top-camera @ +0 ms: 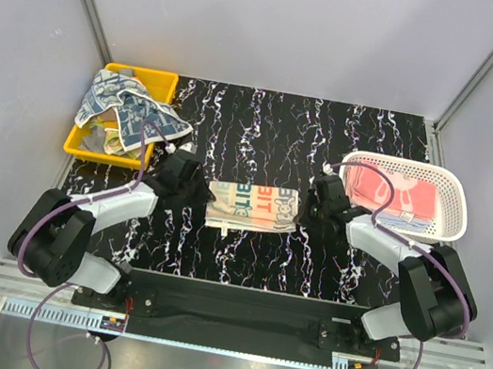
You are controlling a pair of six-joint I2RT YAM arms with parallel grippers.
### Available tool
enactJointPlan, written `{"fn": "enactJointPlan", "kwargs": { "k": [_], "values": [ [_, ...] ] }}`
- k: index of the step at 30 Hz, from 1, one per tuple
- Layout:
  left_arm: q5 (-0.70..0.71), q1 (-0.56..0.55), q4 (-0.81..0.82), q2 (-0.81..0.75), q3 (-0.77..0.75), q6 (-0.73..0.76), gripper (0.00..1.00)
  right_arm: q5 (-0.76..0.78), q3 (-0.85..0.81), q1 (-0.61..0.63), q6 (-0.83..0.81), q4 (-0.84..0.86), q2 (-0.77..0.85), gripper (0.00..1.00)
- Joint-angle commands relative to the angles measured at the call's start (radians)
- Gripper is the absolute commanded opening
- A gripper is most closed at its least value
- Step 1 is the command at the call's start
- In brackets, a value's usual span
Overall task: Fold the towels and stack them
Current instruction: Fold the towel
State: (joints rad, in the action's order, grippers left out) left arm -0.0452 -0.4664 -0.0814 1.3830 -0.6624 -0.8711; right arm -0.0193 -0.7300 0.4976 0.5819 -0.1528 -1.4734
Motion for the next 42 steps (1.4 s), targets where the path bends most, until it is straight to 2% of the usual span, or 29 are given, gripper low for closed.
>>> {"fn": "enactJointPlan", "kwargs": {
  "k": [1, 7, 10, 11, 13, 16, 18, 22, 24, 30, 34, 36, 42],
  "values": [
    [0.002, -0.003, -0.012, -0.015, -0.045, 0.032, 0.00, 0.050, -0.054, 0.012, -0.016, -0.025, 0.051, 0.04],
    [0.002, -0.003, -0.014, -0.022, -0.034, 0.032, 0.00, 0.047, -0.049, 0.012, -0.027, -0.033, 0.048, 0.11],
    [0.002, -0.003, -0.005, -0.019, -0.022, 0.027, 0.00, 0.042, -0.034, 0.012, -0.021, -0.016, 0.041, 0.24],
    [-0.002, -0.003, -0.003, -0.018, -0.020, 0.027, 0.00, 0.044, -0.031, 0.012, -0.021, -0.010, 0.035, 0.32],
    [-0.005, -0.003, 0.003, -0.010, -0.016, 0.024, 0.00, 0.042, -0.028, 0.012, -0.019, -0.010, 0.033, 0.39],
    [-0.007, -0.003, 0.014, -0.004, -0.009, 0.017, 0.07, 0.045, -0.028, 0.012, -0.019, -0.004, 0.028, 0.46],
    [-0.007, -0.005, 0.019, -0.001, -0.003, 0.015, 0.17, 0.047, -0.029, 0.012, -0.020, -0.004, 0.025, 0.47],
    [0.004, -0.005, 0.020, -0.001, 0.009, 0.009, 0.30, 0.042, -0.031, 0.012, -0.019, 0.005, 0.005, 0.46],
    [0.008, -0.005, 0.019, -0.002, 0.015, 0.004, 0.34, 0.035, -0.031, 0.012, -0.019, 0.016, -0.010, 0.45],
    [0.030, -0.005, 0.019, 0.008, 0.030, 0.004, 0.36, 0.035, -0.029, 0.010, -0.011, 0.035, -0.030, 0.39],
    [0.036, -0.005, 0.034, 0.024, 0.035, 0.003, 0.32, 0.036, -0.040, 0.010, -0.011, 0.029, -0.028, 0.28],
    [0.039, -0.005, 0.032, 0.034, 0.027, 0.006, 0.25, 0.039, -0.049, 0.010, -0.013, 0.018, -0.025, 0.20],
    [0.038, -0.003, 0.032, 0.045, 0.010, 0.011, 0.06, 0.045, -0.068, 0.012, -0.025, -0.002, -0.015, 0.07]
  ]
}}
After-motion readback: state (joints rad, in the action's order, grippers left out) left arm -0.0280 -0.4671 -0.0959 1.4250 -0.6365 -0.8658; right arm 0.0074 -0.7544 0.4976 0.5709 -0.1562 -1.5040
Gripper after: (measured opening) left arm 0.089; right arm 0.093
